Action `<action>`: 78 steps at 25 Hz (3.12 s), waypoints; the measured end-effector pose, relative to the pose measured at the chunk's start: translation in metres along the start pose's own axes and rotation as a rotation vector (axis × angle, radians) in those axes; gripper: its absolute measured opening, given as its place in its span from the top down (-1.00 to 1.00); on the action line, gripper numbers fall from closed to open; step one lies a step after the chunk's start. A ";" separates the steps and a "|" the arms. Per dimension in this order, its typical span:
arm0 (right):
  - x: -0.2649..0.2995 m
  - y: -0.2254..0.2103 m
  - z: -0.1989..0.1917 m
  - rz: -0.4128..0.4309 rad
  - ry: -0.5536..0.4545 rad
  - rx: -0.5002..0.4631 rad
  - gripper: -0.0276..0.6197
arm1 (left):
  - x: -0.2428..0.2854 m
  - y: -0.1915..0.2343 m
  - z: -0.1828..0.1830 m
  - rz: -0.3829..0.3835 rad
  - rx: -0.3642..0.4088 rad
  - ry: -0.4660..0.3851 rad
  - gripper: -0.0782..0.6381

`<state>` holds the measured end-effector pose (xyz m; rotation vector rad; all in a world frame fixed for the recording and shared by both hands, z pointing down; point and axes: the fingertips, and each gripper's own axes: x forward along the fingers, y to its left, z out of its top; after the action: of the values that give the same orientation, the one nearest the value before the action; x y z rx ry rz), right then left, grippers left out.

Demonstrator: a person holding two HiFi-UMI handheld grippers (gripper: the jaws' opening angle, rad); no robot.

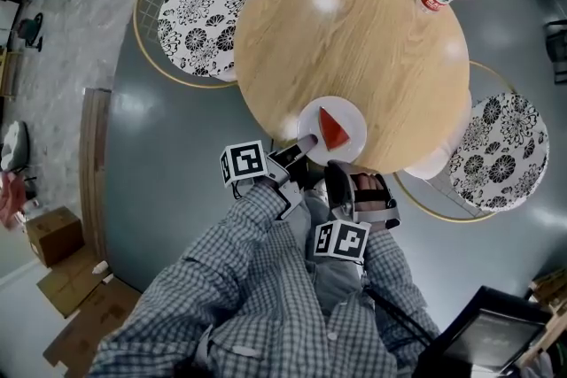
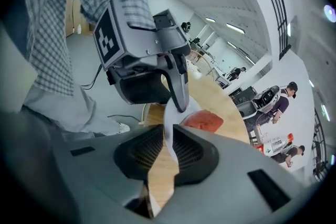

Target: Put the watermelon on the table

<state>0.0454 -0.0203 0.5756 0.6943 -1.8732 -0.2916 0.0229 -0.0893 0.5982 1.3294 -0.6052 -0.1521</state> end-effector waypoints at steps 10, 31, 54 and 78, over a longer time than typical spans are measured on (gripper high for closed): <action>0.000 0.002 0.000 0.023 0.011 0.067 0.79 | 0.000 -0.006 -0.001 -0.046 0.013 0.020 0.69; 0.016 0.007 0.003 0.125 0.042 0.148 0.79 | -0.063 -0.004 0.000 -0.106 -0.074 -0.036 0.40; 0.011 0.002 0.012 0.235 -0.092 0.617 0.68 | -0.077 -0.026 0.006 -0.217 -0.038 -0.096 0.40; -0.101 -0.084 -0.003 0.004 -0.406 1.119 0.90 | -0.068 -0.147 -0.061 -0.293 0.552 0.076 0.76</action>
<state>0.1020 -0.0281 0.4574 1.4371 -2.3648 0.7464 0.0301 -0.0441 0.4308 1.9497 -0.3951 -0.1796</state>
